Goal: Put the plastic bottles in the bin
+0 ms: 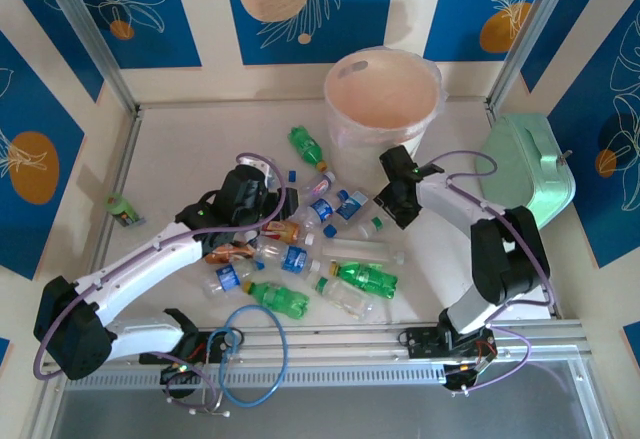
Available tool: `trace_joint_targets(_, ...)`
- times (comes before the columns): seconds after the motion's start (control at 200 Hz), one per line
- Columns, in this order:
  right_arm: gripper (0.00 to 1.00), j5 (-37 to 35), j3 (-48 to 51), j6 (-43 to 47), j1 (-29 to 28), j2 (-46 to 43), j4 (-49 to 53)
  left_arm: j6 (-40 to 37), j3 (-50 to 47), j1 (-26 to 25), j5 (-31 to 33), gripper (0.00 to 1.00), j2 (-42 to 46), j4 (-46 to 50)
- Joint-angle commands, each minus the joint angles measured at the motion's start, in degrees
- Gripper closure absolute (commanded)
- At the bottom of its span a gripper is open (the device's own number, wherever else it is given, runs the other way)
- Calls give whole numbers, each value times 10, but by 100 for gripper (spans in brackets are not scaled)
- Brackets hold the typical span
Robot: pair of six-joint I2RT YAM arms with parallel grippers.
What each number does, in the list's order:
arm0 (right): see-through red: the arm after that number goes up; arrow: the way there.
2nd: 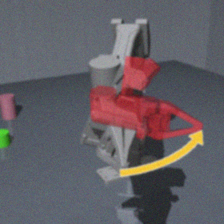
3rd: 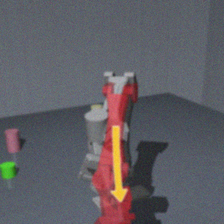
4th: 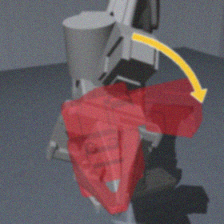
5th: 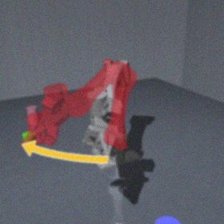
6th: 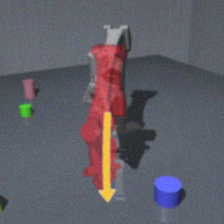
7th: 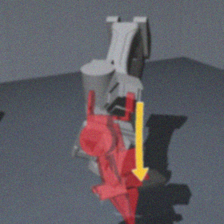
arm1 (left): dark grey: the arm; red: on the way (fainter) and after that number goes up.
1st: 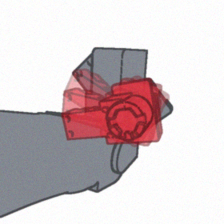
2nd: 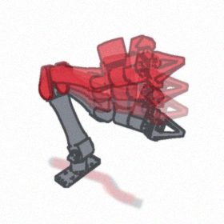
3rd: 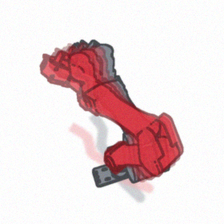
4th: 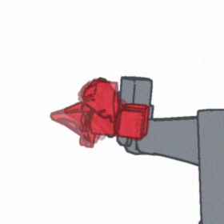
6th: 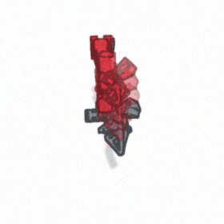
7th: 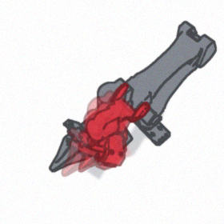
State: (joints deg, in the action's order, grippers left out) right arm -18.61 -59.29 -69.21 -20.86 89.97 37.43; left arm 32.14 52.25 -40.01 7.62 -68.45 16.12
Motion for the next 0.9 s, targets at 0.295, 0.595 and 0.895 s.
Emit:
trace_joint_targets(0.295, 53, -29, 41, 49, 0, -252, 159, 1, 38, -2, 21, 30, -12, 22)
trace_joint_targets(0.595, 56, -32, -113, 132, -16, -341, 285, -8, 56, -2, 26, 30, -29, 26)
trace_joint_targets(0.895, 56, -13, -377, 215, -14, -215, 266, -1, 50, -2, 25, 30, -25, 27)
